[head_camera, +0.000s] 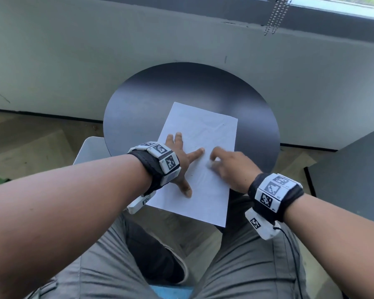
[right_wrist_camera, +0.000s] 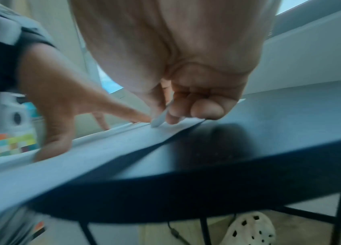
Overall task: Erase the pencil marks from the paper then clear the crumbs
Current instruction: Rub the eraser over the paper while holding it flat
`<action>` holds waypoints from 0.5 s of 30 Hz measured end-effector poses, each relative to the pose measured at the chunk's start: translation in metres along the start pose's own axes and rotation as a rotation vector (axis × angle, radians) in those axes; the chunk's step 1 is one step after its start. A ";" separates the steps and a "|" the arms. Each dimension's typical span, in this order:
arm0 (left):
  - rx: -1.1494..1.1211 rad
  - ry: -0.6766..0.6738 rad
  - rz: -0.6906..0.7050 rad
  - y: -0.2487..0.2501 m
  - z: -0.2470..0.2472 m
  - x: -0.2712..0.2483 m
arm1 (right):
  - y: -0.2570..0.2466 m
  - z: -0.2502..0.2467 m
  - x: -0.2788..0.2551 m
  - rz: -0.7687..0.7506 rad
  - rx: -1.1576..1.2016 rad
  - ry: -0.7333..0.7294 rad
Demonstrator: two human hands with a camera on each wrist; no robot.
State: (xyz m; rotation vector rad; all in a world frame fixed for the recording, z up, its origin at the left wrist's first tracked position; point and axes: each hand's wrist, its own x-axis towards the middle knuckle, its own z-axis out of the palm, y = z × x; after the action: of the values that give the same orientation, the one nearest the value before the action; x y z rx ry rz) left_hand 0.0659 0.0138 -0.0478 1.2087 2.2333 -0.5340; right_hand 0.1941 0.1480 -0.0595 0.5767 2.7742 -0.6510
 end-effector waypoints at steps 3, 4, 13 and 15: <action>-0.009 -0.008 -0.002 -0.002 0.001 0.000 | -0.003 0.004 -0.004 -0.005 -0.007 0.034; -0.015 -0.008 0.002 -0.002 0.001 0.000 | -0.010 0.009 -0.011 -0.067 -0.015 -0.027; -0.049 -0.002 0.045 -0.004 0.000 -0.004 | 0.008 0.008 -0.006 0.050 0.079 0.056; -0.041 0.023 0.095 -0.004 0.001 -0.005 | 0.002 0.011 -0.014 -0.038 0.086 0.014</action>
State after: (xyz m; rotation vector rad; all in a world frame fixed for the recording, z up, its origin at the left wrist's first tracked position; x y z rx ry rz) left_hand 0.0646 0.0077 -0.0450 1.2980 2.1831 -0.4366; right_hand 0.2093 0.1401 -0.0658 0.5485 2.7882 -0.7803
